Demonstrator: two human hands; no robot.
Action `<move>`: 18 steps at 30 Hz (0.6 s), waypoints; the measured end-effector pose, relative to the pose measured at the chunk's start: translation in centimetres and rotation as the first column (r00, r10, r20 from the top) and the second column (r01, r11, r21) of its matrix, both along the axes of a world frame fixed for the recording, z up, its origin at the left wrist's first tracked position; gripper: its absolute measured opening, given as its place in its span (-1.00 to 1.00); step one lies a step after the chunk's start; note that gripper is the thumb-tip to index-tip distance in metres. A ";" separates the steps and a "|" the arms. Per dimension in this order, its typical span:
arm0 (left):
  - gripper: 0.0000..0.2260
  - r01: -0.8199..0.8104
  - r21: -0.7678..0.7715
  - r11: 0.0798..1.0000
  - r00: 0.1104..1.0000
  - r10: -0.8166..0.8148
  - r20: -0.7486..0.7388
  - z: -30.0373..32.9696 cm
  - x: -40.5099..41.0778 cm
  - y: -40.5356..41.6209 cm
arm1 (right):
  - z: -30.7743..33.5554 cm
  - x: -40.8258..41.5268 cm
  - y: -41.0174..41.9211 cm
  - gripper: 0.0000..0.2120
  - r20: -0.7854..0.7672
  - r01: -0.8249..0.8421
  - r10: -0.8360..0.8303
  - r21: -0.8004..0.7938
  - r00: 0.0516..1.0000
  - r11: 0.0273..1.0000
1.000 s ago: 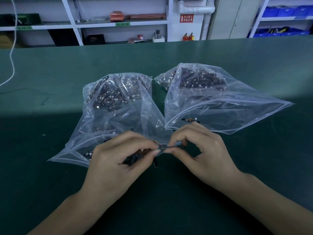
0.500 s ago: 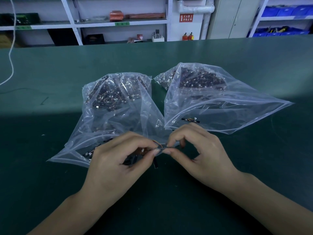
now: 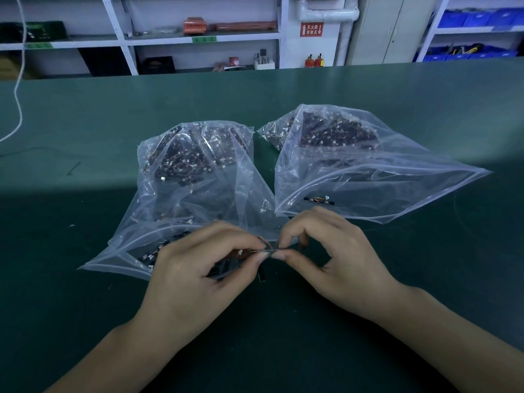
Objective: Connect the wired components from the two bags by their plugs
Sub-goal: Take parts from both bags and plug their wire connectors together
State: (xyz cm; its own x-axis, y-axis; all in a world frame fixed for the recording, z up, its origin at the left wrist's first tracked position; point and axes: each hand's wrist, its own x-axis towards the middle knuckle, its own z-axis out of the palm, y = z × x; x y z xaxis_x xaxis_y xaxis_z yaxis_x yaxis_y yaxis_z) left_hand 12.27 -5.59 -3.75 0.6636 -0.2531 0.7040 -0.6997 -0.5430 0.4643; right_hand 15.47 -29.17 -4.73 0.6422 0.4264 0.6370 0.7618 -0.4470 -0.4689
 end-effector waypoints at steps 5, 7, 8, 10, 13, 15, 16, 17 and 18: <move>-0.83 -0.035 -0.116 0.993 0.997 0.027 -0.068 0.2 -0.5 -0.2 | 0.6 1.4 -1.7 -0.86 0.074 0.074 -0.075 0.015 0.994 0.997; -0.87 -0.044 -0.110 0.993 0.997 0.036 -0.071 0.3 -0.6 -0.2 | 0.9 2.1 -2.7 -0.88 0.110 0.148 -0.151 0.034 0.982 0.988; -0.88 -0.045 -0.096 0.994 0.997 0.039 -0.064 0.3 -0.6 -0.1 | 1.1 2.5 -3.2 -0.89 0.126 0.194 -0.198 0.045 0.972 0.980; -0.90 -0.042 -0.060 0.997 0.998 0.039 -0.041 0.4 -0.5 -0.1 | 1.3 3.0 -4.1 -0.90 0.144 0.292 -0.293 0.031 0.945 0.956; -0.91 -0.036 -0.025 0.999 0.999 0.035 -0.015 0.3 -0.5 0.1 | 1.3 3.5 -5.0 -0.92 0.137 0.406 -0.394 -0.072 0.909 0.911; -0.91 -0.035 -0.018 0.999 0.999 0.035 -0.009 0.2 -0.5 0.2 | 1.3 3.6 -5.4 -0.96 0.142 0.449 -0.432 -0.120 0.890 0.885; -0.91 -0.037 -0.015 0.999 0.999 0.037 -0.006 0.2 -0.5 0.2 | 1.2 3.7 -5.6 -0.98 0.143 0.470 -0.452 -0.135 0.880 0.872; -0.92 -0.040 -0.009 0.999 0.999 0.040 -0.001 0.2 -0.5 0.2 | 1.1 3.7 -5.8 -0.98 0.140 0.493 -0.475 -0.150 0.869 0.857; -0.94 -0.042 -0.002 0.999 0.999 0.042 0.005 0.2 -0.4 0.2 | 1.1 3.8 -5.9 -0.96 0.134 0.516 -0.499 -0.167 0.856 0.840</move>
